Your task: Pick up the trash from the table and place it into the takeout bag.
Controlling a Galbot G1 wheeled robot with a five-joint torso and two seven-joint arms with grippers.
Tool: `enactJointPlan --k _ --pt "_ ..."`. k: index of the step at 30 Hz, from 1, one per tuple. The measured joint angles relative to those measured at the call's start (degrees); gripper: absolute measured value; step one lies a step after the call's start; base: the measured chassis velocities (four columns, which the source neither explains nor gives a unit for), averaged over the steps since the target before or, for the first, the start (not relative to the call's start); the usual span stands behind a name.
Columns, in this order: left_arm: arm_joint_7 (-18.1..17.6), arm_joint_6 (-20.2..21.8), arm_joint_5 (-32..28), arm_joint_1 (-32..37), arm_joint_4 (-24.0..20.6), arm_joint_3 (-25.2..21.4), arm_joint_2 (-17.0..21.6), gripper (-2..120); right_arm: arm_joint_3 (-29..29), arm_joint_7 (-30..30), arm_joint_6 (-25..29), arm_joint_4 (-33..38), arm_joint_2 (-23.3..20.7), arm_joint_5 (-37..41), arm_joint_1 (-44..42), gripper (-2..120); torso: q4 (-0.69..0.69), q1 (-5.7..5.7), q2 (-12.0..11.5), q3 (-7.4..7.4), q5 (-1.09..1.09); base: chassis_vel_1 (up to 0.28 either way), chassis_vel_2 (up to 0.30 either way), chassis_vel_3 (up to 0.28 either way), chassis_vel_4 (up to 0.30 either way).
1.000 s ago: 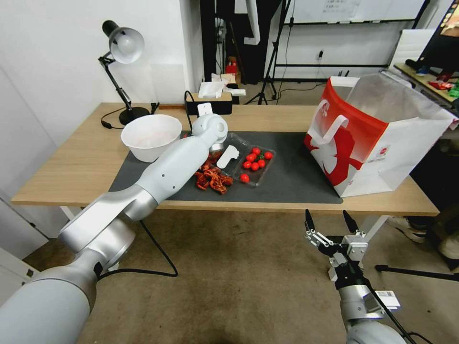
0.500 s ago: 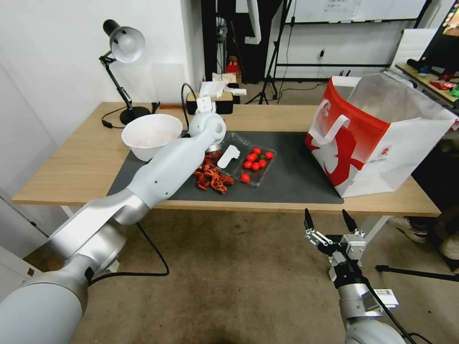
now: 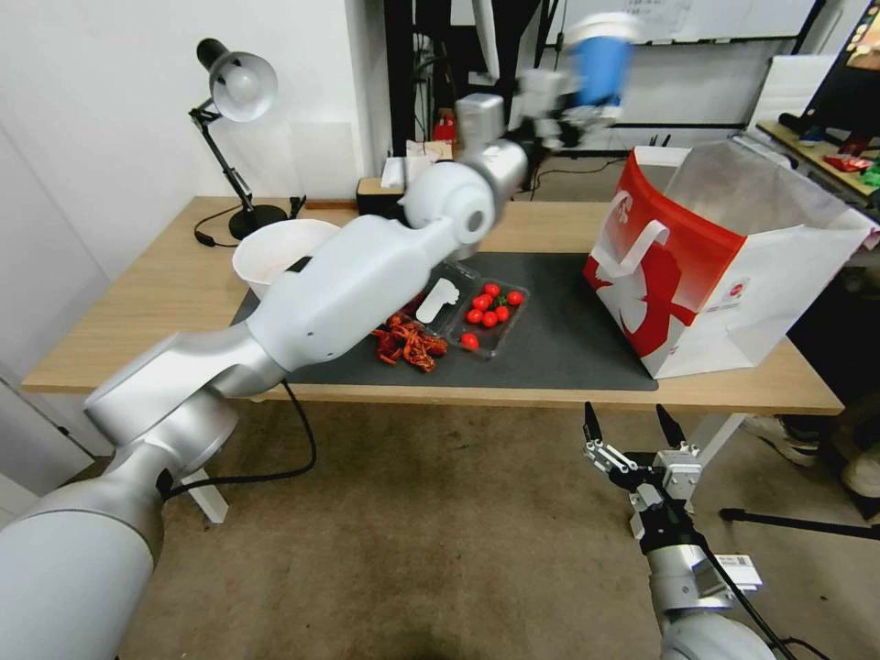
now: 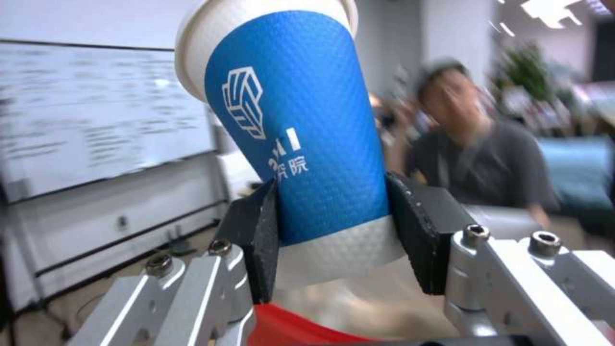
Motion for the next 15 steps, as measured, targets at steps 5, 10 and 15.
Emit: enactJointPlan --k 5,10,15 --pt "2.2 0.55 2.15 -3.36 1.65 4.45 -3.28 40 0.27 0.03 0.03 -0.18 0.19 0.0 -0.11 100 -0.01 0.0 0.0 0.0 -0.01 0.0 0.0 0.0 0.0" --pt "1.56 0.9 2.12 -5.42 3.97 5.65 -5.66 40 0.32 0.03 0.27 -0.21 0.38 0.02 -0.21 100 0.0 0.0 0.0 0.0 -0.01 0.0 0.0 0.0 0.0" --pt "1.28 1.07 1.92 -6.18 4.71 7.17 -6.37 40 0.56 -0.19 0.48 -0.66 0.35 0.89 -0.2 100 0.01 0.0 0.01 0.0 -0.01 0.0 0.0 0.0 0.0"
